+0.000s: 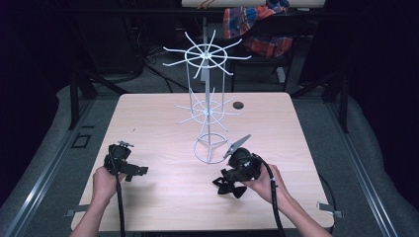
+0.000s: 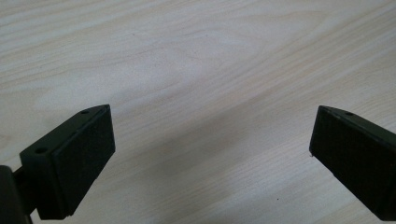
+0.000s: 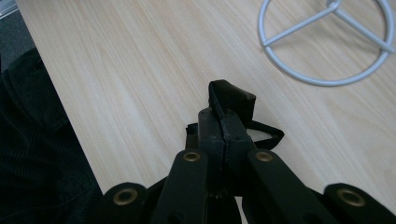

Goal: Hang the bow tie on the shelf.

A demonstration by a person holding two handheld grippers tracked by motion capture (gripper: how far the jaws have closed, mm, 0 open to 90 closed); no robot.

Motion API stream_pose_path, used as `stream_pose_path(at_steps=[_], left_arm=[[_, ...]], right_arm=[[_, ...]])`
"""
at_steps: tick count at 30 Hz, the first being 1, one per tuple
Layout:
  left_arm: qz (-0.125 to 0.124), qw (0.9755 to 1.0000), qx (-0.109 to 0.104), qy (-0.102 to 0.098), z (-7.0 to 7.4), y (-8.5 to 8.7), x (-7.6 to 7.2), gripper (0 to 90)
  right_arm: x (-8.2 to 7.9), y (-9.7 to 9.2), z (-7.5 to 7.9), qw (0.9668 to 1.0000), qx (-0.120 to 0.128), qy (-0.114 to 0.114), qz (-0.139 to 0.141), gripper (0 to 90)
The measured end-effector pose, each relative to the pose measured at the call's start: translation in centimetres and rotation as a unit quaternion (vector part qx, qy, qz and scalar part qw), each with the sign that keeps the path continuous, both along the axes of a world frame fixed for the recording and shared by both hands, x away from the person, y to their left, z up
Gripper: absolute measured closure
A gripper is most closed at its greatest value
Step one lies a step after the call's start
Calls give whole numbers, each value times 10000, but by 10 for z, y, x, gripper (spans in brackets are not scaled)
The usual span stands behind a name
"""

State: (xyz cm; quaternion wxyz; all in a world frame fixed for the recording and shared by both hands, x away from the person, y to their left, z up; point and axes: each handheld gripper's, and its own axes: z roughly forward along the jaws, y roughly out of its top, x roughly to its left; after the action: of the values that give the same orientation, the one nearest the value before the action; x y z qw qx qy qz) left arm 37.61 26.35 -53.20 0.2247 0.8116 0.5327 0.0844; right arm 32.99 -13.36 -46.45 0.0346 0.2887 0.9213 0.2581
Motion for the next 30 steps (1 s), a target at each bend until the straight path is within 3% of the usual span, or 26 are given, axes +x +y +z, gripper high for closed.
stream_pose_path(at_steps=[30], left_arm=[[10, 10000, 8, 27, 0, 0, 0, 2]], right_arm=[[7, -38, 25, 9990, 171, -205, -361, 894]])
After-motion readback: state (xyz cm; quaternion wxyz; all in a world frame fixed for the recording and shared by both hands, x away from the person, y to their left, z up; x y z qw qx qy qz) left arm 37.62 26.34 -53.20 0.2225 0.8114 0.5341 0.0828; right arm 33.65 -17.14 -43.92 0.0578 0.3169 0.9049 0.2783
